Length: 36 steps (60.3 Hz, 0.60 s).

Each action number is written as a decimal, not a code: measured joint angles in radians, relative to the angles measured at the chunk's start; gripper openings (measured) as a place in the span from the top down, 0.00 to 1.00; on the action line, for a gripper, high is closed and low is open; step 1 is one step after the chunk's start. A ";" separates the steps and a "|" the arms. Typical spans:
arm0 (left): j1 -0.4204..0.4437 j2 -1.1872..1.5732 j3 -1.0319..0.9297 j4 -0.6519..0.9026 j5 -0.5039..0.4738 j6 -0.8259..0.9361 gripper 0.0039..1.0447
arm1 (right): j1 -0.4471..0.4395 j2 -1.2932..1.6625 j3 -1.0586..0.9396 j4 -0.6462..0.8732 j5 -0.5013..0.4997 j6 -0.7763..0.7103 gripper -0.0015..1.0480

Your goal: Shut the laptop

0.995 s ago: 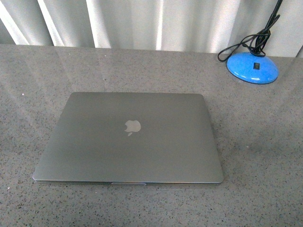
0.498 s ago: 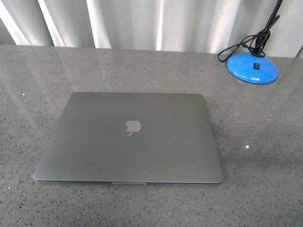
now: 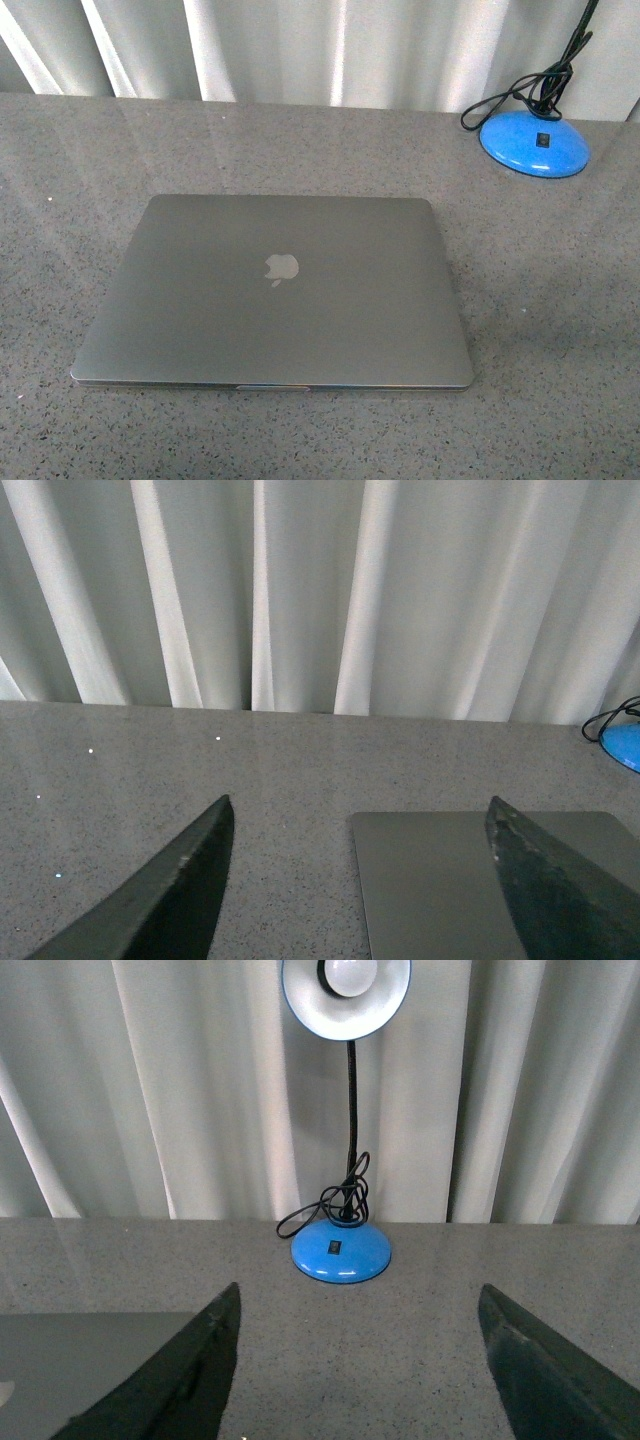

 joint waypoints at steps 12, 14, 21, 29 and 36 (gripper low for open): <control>0.000 0.000 0.000 0.000 0.000 0.002 0.06 | 0.000 0.000 0.000 0.000 0.000 0.001 0.10; 0.000 0.000 0.000 0.000 0.000 0.002 0.06 | 0.000 0.000 0.000 0.000 0.000 0.001 0.10; 0.000 0.000 0.000 0.000 0.000 0.002 0.06 | 0.000 0.000 0.000 0.000 0.000 0.001 0.10; 0.000 0.000 0.000 0.000 0.000 0.002 0.06 | 0.000 0.000 0.000 0.000 0.000 0.001 0.10; 0.000 0.000 0.000 0.000 0.000 0.003 0.06 | 0.000 0.000 0.000 0.000 0.000 0.001 0.10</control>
